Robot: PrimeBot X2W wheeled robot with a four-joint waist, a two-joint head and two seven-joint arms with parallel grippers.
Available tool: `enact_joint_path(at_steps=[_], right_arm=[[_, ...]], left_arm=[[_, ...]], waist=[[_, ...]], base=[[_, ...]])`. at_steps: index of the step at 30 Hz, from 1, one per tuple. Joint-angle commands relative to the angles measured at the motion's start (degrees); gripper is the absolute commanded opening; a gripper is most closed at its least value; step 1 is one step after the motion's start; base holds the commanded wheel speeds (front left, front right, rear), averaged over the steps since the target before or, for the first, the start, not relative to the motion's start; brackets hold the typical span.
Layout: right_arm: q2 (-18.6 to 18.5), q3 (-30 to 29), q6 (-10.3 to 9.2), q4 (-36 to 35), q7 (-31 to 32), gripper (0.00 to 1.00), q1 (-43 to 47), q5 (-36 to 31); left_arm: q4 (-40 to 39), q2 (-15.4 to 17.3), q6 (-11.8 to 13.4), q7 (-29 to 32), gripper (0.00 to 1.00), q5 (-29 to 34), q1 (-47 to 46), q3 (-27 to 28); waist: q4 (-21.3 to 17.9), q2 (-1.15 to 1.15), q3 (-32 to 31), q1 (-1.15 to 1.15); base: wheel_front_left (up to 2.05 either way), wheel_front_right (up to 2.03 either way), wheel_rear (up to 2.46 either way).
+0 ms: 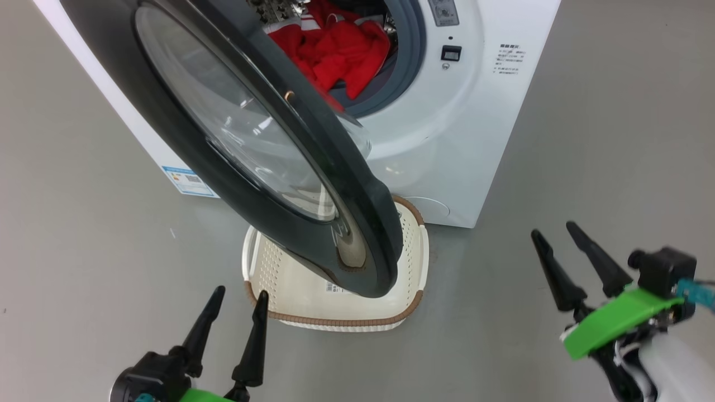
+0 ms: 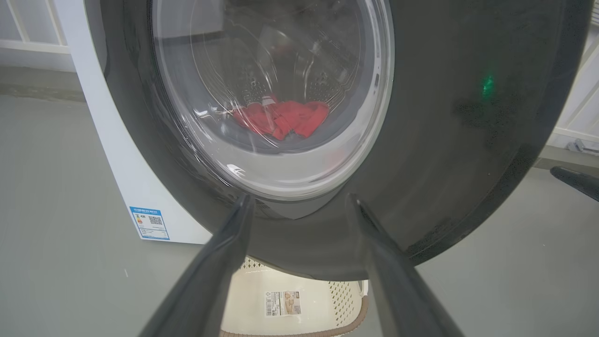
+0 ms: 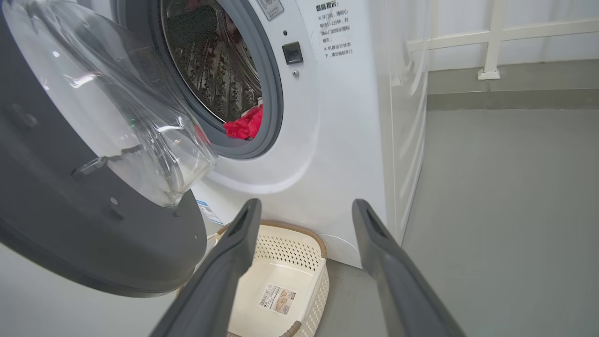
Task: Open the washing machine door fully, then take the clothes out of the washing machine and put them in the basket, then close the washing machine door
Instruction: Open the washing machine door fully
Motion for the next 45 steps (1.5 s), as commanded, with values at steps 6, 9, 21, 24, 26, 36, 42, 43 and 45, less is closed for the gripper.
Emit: enact_joint_path(at_steps=[6, 9, 21, 24, 26, 36, 42, 43, 45], right_arm=[[4.60, -7.45, 0.28, -7.05, -0.58, 1.00, 7.25, -12.28], [6.64, -10.66, 0.28, -9.27, -0.58, 1.00, 9.09, -16.08], [10.86, -16.82, 0.28, -10.46, -0.58, 1.00, 13.83, -21.42], [11.16, -17.11, 0.28, -10.42, -0.59, 1.00, 13.90, -21.85], [11.24, -17.08, 0.28, -10.45, -0.59, 1.00, 13.80, -22.03], [11.90, -17.25, 0.28, -10.37, -0.59, 1.00, 12.75, -19.92], [13.08, -15.75, 0.28, -10.53, -0.59, 0.00, 9.52, -9.98], [12.89, -15.04, 0.28, -10.49, -0.59, 0.00, 8.69, -8.29], [12.51, -13.34, 0.28, -10.55, -0.59, 0.00, 6.67, -4.58]], left_arm=[[-1.07, 0.67, -0.32, -0.68, 1.00, 0.04, -0.33, 1.53], [-1.11, 0.67, -0.32, -0.68, 1.00, 0.04, -0.30, 1.35], [-1.05, 0.67, -0.33, -0.68, 1.00, -0.05, -0.54, 1.21], [-1.07, 0.67, -0.33, -0.68, 1.00, -0.09, -0.59, 1.31], [-1.11, 0.67, -0.33, -0.68, 1.00, -0.07, -0.59, 1.36], [-1.21, 0.67, -0.33, -0.68, 1.00, -0.09, -0.60, 1.21], [-1.17, 0.67, -0.33, -0.68, 1.00, -0.30, -0.73, 1.05], [-1.15, 0.67, -0.33, -0.68, 1.00, -0.34, -0.73, 1.01], [-1.10, 0.67, -0.33, -0.68, 1.00, -0.44, -0.75, 0.94]], waist=[[0.25, 0.00, -0.16, 0.00], [0.43, 0.00, -0.20, 0.00], [1.12, 0.00, 0.18, 0.00], [1.12, 0.00, 0.23, 0.00], [1.08, 0.00, 0.24, 0.00], [1.28, 0.00, 0.13, 0.00], [1.53, 0.00, 0.21, 0.00], [1.58, 0.00, 0.23, 0.00], [1.68, 0.00, 0.28, 0.00]], base=[[0.00, 0.00, 0.00], [0.00, 0.00, 0.00], [0.00, 0.00, 0.00], [0.00, 0.00, 0.00], [0.00, 0.00, 0.00], [0.00, 0.00, 0.00], [0.00, 0.00, 0.00], [0.00, 0.00, 0.00], [0.00, 0.00, 0.00]])
